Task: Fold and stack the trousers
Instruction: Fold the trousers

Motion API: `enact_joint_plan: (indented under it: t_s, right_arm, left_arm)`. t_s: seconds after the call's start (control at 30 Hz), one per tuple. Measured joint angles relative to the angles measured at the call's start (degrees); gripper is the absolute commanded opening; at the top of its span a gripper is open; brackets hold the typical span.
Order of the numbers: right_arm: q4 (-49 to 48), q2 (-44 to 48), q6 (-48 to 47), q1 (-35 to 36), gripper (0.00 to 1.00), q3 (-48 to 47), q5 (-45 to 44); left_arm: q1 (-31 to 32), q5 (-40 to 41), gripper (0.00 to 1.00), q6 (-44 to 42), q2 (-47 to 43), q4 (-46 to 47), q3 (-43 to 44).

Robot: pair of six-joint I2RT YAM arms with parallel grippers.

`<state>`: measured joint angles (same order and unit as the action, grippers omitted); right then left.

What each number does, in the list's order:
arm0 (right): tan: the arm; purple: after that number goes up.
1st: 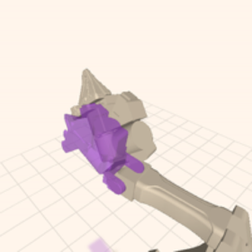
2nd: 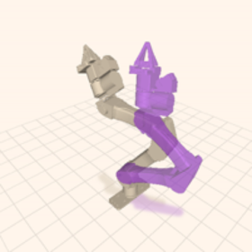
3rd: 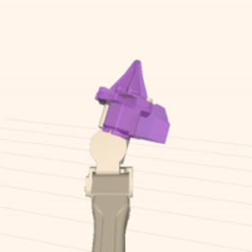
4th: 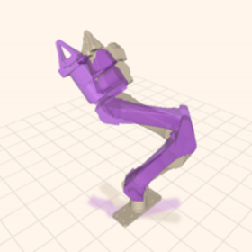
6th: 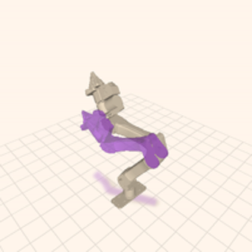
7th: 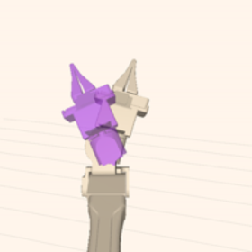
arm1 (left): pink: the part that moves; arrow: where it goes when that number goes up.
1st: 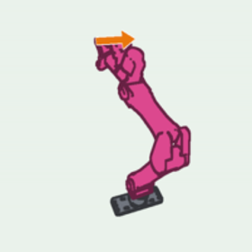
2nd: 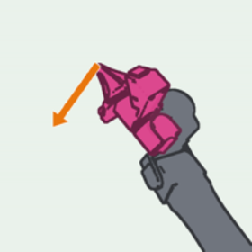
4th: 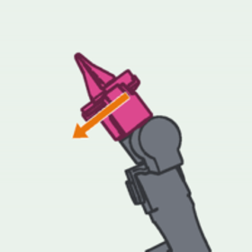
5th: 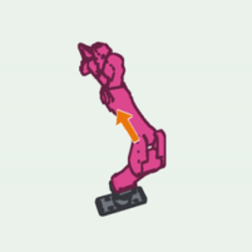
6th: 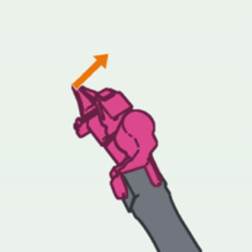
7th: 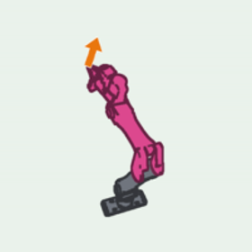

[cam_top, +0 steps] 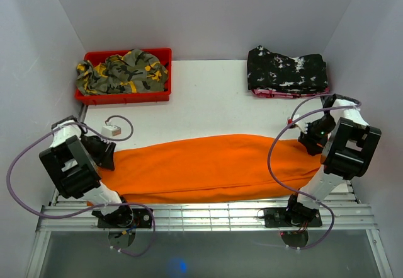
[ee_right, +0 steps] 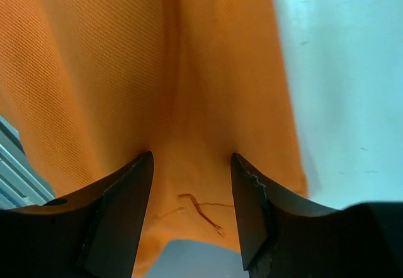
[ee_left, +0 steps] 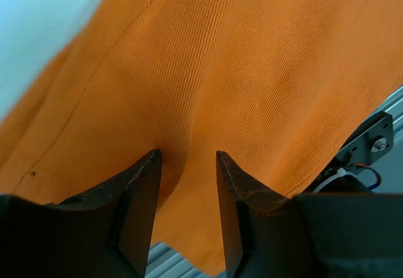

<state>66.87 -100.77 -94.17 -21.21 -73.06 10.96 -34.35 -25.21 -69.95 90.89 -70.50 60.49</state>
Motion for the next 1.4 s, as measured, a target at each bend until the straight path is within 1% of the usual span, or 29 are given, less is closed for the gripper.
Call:
enact_joint_plan:
  t_s: [0.1,0.17,0.2,0.3,0.4,0.5,0.6,0.73,0.8,0.83,0.9,0.93,1.07,1.17,1.23,1.3,1.4]
  right_arm:
    - [-3.7,0.0,2.4,0.7,0.58,5.6,-3.3]
    - [-7.8,-0.2,3.7,1.3,0.60,10.2,-6.2]
    - [-8.7,0.0,5.1,1.8,0.60,10.4,-7.3]
    - [-7.3,-2.7,10.9,3.7,0.61,7.6,-9.5]
    - [-3.4,-8.7,17.8,4.3,0.61,0.2,-9.4]
    - [-2.6,-13.1,22.4,5.5,0.61,-6.7,-8.1]
    - [-5.3,-15.8,24.9,7.2,0.62,-11.9,-6.3]
    - [-9.8,-18.3,27.0,10.0,0.62,-16.3,-5.6]
    - [-10.5,-19.5,28.0,10.9,0.66,-18.3,-5.4]
    - [-10.8,-19.9,28.4,11.2,0.70,-18.9,-5.2]
    - [-11.5,-19.9,28.9,11.5,0.74,-19.1,-4.8]
    - [-11.5,-19.8,28.9,11.5,0.76,-19.1,-4.7]
    - [-11.4,-18.1,27.3,11.0,0.79,-19.1,-3.8]
    - [-8.6,-16.1,24.2,10.2,0.77,-21.0,-2.3]
    - [-6.1,-14.4,21.0,9.8,0.77,-23.5,-1.4]
    - [-3.8,-11.7,17.4,9.3,0.75,-24.9,-0.9]
    - [-1.4,-7.2,12.2,8.5,0.74,-22.9,-1.9]
  left_arm:
    - [2.9,4.1,0.52,7.9,1.4,4.1,-4.9]
    - [3.6,5.9,0.51,13.7,5.1,6.6,-4.9]
    - [3.8,6.3,0.51,17.0,7.3,6.4,-3.2]
    - [4.2,7.0,0.48,26.7,14.1,4.5,3.9]
    - [5.1,7.2,0.46,33.7,22.4,2.3,15.1]
    - [6.4,6.9,0.45,38.2,30.0,0.3,27.3]
    - [8.0,6.6,0.45,40.4,35.2,0.6,37.4]
    - [9.7,6.9,0.46,41.1,38.6,4.0,44.8]
    - [10.1,7.0,0.48,41.1,39.3,5.5,46.5]
    - [10.2,7.0,0.51,41.0,39.6,6.1,47.3]
    - [10.3,7.0,0.54,40.6,40.0,7.1,48.5]
    - [10.3,6.5,0.59,40.0,39.9,7.6,48.8]
    - [10.1,4.1,0.68,35.8,38.5,7.9,49.0]
    - [10.0,2.1,0.71,29.9,34.6,5.7,48.9]
    - [9.7,1.4,0.71,25.6,29.7,4.0,47.0]
    - [9.5,0.6,0.71,21.1,23.5,1.8,43.6]
    - [9.2,-0.1,0.70,15.0,13.0,-0.2,36.4]
